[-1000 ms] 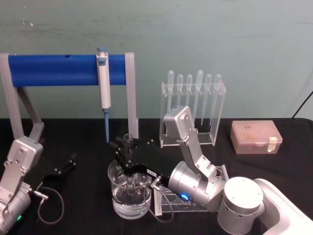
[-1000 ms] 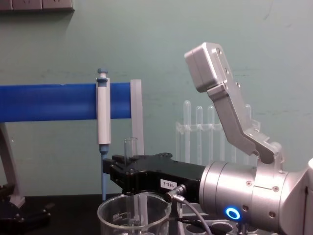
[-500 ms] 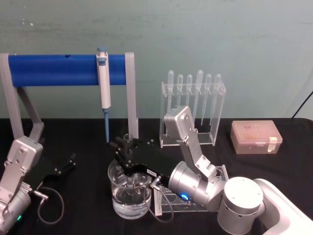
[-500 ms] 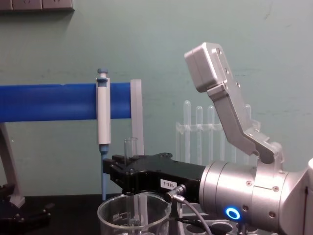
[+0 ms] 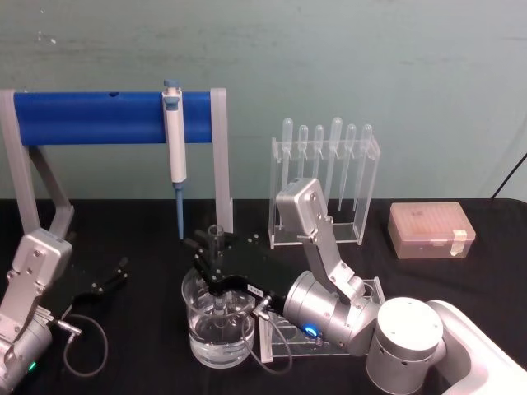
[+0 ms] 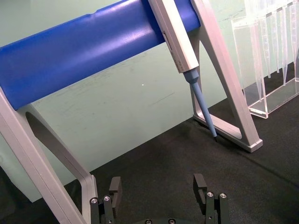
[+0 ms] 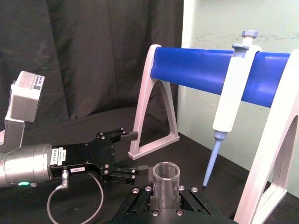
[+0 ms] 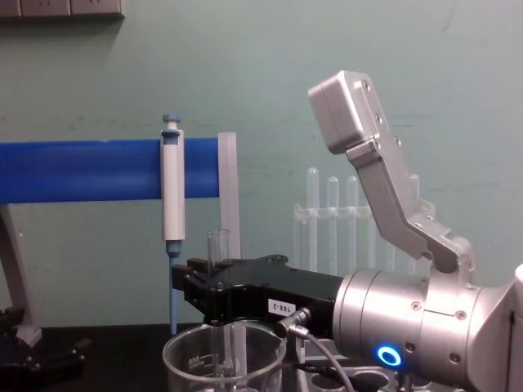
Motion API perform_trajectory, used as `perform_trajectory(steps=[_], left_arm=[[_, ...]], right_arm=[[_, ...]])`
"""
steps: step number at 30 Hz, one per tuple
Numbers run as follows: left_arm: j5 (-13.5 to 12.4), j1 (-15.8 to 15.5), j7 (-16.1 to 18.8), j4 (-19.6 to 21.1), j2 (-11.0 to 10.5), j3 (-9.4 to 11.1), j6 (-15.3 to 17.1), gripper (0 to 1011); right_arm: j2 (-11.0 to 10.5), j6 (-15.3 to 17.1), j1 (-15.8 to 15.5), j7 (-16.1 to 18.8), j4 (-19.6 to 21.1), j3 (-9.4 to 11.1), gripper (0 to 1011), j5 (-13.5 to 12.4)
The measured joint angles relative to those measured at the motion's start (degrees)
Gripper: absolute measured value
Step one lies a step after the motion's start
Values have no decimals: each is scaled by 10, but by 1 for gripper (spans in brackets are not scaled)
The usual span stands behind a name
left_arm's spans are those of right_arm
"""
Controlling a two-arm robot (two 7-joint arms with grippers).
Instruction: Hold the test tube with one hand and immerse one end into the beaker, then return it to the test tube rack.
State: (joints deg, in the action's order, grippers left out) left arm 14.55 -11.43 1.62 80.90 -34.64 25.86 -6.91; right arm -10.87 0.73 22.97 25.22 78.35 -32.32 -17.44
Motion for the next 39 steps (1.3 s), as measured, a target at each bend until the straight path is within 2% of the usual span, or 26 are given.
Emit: perform_trajectory(steps=[39], left_arm=[[0, 0, 0, 0, 0, 0, 0, 1000]], right_arm=[[0, 0, 0, 0, 0, 0, 151, 0]])
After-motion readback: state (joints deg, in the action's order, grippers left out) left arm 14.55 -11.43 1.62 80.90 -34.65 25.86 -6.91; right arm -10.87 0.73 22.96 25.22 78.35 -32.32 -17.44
